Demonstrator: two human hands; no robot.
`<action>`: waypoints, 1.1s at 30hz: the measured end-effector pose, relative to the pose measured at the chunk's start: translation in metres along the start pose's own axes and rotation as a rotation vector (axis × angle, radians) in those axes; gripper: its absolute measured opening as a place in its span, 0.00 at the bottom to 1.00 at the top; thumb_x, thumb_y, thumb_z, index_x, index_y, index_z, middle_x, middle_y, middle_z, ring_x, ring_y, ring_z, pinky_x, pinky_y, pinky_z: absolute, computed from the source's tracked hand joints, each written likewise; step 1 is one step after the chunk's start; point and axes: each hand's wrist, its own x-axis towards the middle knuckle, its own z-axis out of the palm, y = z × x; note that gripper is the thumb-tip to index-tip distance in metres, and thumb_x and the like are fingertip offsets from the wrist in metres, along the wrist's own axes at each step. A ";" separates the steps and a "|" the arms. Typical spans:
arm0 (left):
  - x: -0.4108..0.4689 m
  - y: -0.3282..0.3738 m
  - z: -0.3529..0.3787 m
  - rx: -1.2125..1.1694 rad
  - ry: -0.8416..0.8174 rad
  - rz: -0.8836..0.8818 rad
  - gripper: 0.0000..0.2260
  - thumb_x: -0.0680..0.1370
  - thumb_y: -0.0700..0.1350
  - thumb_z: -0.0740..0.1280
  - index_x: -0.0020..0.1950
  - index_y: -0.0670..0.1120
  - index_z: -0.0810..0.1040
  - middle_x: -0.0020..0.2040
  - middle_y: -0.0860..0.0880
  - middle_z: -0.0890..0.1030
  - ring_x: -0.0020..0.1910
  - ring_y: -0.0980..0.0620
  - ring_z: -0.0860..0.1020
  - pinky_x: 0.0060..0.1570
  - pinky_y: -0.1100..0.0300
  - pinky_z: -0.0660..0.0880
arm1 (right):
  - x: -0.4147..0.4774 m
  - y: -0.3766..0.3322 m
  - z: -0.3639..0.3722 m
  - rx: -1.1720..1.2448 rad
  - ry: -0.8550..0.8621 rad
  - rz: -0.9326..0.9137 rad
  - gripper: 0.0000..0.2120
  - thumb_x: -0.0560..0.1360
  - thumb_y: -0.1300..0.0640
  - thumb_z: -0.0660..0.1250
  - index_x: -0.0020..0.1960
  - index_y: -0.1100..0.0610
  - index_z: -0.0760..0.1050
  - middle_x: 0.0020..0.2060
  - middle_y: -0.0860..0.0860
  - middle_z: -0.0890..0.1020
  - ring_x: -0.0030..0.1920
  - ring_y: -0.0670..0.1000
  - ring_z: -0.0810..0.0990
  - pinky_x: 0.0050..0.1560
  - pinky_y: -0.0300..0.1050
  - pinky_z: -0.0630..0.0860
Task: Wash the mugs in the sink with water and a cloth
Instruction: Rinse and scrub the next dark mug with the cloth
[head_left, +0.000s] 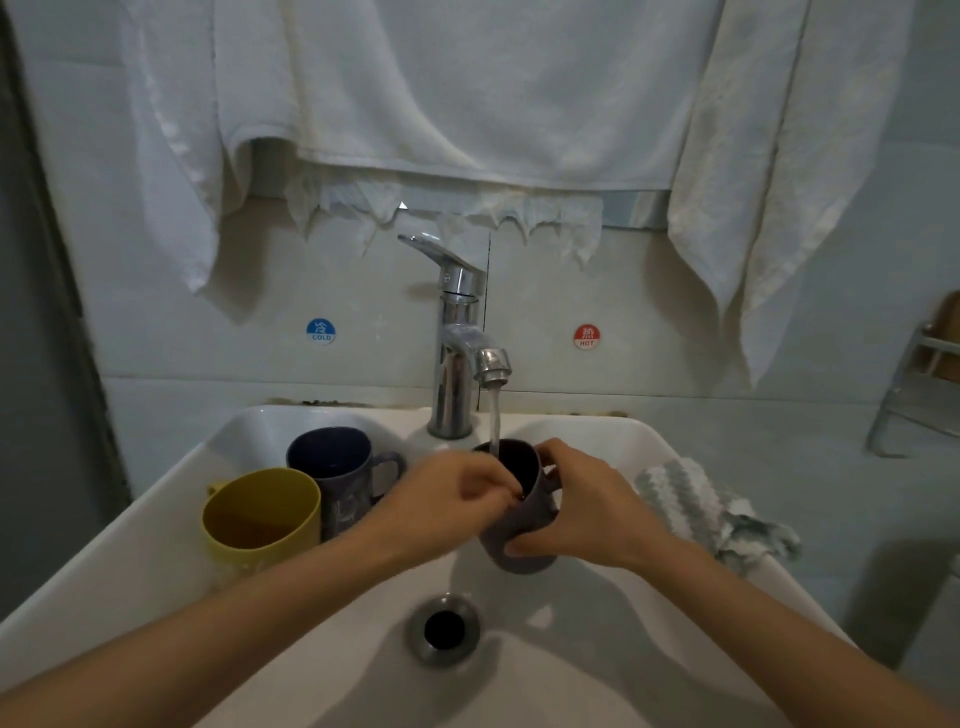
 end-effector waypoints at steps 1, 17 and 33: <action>-0.001 -0.004 -0.003 -0.115 0.132 -0.026 0.05 0.75 0.41 0.67 0.48 0.49 0.81 0.43 0.53 0.83 0.45 0.60 0.80 0.48 0.65 0.76 | 0.000 0.000 0.001 0.036 -0.010 0.017 0.40 0.53 0.38 0.78 0.60 0.47 0.67 0.53 0.44 0.78 0.50 0.45 0.78 0.49 0.44 0.79; -0.003 -0.037 -0.005 -0.186 0.248 -0.294 0.11 0.78 0.41 0.64 0.58 0.52 0.72 0.55 0.54 0.76 0.56 0.53 0.75 0.55 0.55 0.75 | -0.002 -0.007 0.001 0.128 -0.186 0.081 0.33 0.58 0.44 0.79 0.57 0.49 0.68 0.52 0.45 0.78 0.51 0.45 0.77 0.44 0.35 0.77; -0.012 -0.040 -0.004 -0.397 -0.026 -0.680 0.25 0.78 0.64 0.53 0.62 0.48 0.73 0.53 0.47 0.81 0.47 0.49 0.82 0.46 0.54 0.80 | -0.007 -0.008 -0.003 -0.135 -0.025 -0.237 0.39 0.59 0.41 0.78 0.65 0.48 0.65 0.58 0.43 0.75 0.55 0.45 0.75 0.55 0.43 0.76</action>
